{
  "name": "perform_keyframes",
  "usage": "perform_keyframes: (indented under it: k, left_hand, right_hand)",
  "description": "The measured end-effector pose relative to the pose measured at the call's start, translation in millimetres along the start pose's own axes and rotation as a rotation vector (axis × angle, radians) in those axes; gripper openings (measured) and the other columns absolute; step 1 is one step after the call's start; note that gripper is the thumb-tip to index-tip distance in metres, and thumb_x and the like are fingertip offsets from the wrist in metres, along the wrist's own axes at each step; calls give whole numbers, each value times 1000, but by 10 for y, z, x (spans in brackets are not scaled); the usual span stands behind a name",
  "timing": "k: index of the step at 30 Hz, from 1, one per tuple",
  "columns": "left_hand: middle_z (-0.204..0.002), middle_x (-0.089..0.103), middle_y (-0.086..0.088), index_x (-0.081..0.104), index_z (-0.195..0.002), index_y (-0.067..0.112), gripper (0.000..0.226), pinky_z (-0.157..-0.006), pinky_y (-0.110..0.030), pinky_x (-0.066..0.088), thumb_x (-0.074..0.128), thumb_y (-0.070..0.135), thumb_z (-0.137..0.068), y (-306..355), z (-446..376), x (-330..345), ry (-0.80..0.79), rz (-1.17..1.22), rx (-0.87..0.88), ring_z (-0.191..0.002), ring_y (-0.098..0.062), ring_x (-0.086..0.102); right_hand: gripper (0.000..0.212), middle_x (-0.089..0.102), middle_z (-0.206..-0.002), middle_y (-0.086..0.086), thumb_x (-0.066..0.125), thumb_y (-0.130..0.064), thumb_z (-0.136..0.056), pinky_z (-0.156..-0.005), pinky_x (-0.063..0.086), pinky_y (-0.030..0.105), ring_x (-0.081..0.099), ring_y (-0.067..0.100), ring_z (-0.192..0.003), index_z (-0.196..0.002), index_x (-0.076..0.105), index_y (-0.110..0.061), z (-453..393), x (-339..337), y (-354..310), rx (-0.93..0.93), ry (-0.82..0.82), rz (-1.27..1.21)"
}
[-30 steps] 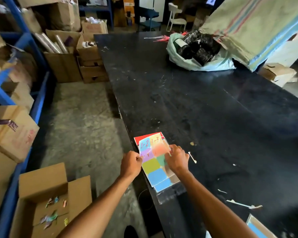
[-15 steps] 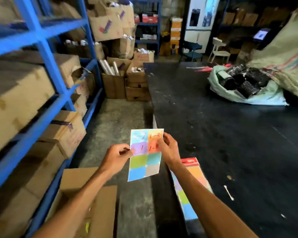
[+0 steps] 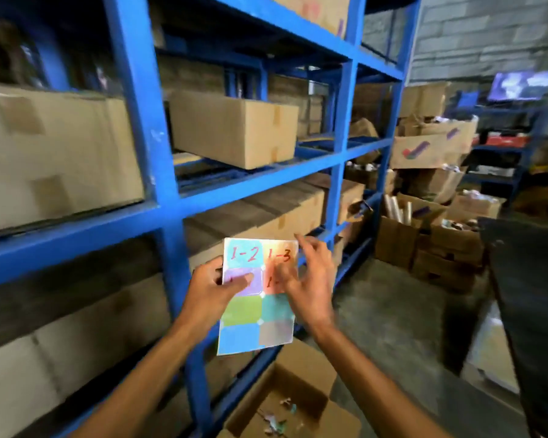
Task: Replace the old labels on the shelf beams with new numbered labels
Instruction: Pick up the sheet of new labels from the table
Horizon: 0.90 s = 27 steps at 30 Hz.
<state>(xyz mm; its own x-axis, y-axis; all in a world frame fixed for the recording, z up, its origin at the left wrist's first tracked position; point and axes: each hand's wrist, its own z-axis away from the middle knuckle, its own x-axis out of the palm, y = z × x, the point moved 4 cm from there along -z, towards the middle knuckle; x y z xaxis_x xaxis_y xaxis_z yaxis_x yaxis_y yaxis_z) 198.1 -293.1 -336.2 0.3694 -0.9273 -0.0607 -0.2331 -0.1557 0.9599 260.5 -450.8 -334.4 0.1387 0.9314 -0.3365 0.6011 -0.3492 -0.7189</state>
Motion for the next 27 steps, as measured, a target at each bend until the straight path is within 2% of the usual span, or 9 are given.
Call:
perform_keyframes:
  k: [4, 6, 9, 14, 16, 19, 21, 24, 27]
  left_hand:
    - [-99, 75, -12, 71, -93, 15, 24, -73, -37, 56, 66, -5, -80, 376, 325, -850, 117, -41, 96, -79, -18, 67]
    - [-96, 75, -10, 71, -95, 15, 22, -74, -42, 56, 65, -1, -82, 509, 516, -1245, 169, -28, 93, -81, -23, 68]
    - [-85, 77, 1, 72, -90, 19, 19, -64, -32, 56, 65, 2, -84, 711, 731, -1762, 214, -118, 131, -72, -11, 68]
    - [-89, 76, -12, 70, -89, 18, 14, -74, -49, 55, 67, 5, -83, 977, 931, -2403, 306, -361, 191, -75, -16, 67]
    - [-93, 76, -8, 70, -96, 19, 16, -76, -51, 57, 68, 9, -84, 1033, 998, -2604, 327, -398, 189, -82, -20, 71]
    - [-98, 75, -5, 69, -103, 15, 19, -78, -51, 57, 67, 11, -85, 1095, 1063, -2846, 348, -413, 200, -89, -26, 71]
    - [-95, 76, -2, 70, -103, 17, 20, -74, -44, 59, 67, 10, -85, 1124, 1088, -2991, 358, -377, 201, -86, -21, 72]
    - [-86, 77, 7, 72, -92, 26, 21, -62, -25, 57, 67, 7, -84, 1175, 1120, -3134, 393, -366, 234, -76, -7, 70]
    - [-85, 77, 5, 72, -92, 24, 17, -59, -24, 56, 69, 10, -83, 1185, 1101, -3246, 433, -366, 225, -74, -10, 72]
  right_hand:
    - [38, 55, -123, 8, 55, -39, -80, -99, 38, 40, 49, 25, -116, -108, 66, -16, 152, 678, -988, -219, -46, 15]
    - [35, 55, -124, 10, 58, -34, -79, -101, 35, 40, 48, 25, -118, -105, 68, -13, 261, 974, -1390, -252, -68, -11]
    - [36, 55, -128, 8, 56, -32, -79, -102, 28, 33, 46, 23, -121, -107, 68, -12, 370, 1292, -1911, -290, -101, -74]
    - [35, 55, -128, 4, 56, -27, -80, -97, 23, 24, 45, 20, -120, -108, 68, -12, 513, 1680, -2500, -357, -176, -147]
    - [31, 54, -128, 3, 60, -23, -81, -95, 22, 22, 45, 20, -121, -109, 68, -12, 550, 1822, -2672, -347, -208, -184]
    - [27, 55, -128, 3, 64, -15, -82, -95, 21, 21, 46, 19, -121, -107, 68, -11, 573, 1993, -2874, -354, -238, -255]
    - [26, 54, -128, 1, 64, -16, -81, -97, 23, 21, 44, 13, -119, -106, 69, -12, 578, 2096, -2992, -355, -249, -300]
    - [22, 54, -128, -2, 64, -17, -80, -105, 31, 32, 40, 4, -115, -102, 69, -14, 528, 2214, -3111, -322, -273, -362]
    - [13, 52, -121, -3, 66, -13, -78, -104, 38, 45, 46, 9, -115, -92, 66, -15, 453, 2274, -3213, -285, -325, -440]
